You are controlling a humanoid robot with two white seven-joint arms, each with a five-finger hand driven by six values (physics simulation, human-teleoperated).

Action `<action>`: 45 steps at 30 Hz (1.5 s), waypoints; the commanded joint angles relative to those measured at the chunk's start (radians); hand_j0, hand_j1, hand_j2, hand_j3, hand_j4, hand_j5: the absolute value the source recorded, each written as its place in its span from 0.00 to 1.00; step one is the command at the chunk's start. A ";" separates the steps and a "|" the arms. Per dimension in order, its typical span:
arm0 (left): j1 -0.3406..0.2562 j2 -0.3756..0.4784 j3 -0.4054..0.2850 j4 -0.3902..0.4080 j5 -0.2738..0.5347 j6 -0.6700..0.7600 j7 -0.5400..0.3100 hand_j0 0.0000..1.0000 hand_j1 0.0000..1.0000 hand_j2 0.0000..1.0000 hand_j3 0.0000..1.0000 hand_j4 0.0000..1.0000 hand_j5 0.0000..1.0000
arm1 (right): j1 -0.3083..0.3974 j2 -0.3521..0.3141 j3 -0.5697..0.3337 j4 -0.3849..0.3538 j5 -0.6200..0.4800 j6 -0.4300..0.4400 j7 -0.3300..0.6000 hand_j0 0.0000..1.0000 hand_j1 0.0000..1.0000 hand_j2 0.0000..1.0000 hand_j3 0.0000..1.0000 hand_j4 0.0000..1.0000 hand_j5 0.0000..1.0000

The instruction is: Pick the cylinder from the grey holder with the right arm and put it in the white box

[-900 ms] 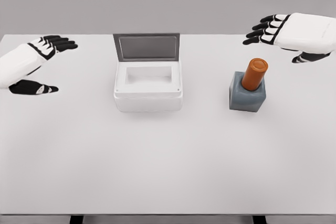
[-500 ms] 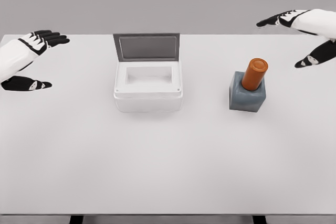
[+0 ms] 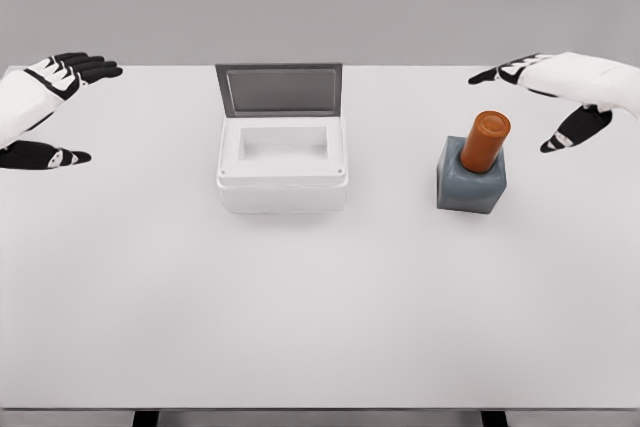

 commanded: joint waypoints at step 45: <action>-0.002 0.001 0.000 0.001 0.005 0.001 0.001 1.00 1.00 1.00 1.00 1.00 1.00 | -0.021 0.114 0.105 0.082 0.126 -0.002 0.000 0.63 0.63 0.63 0.63 0.63 0.63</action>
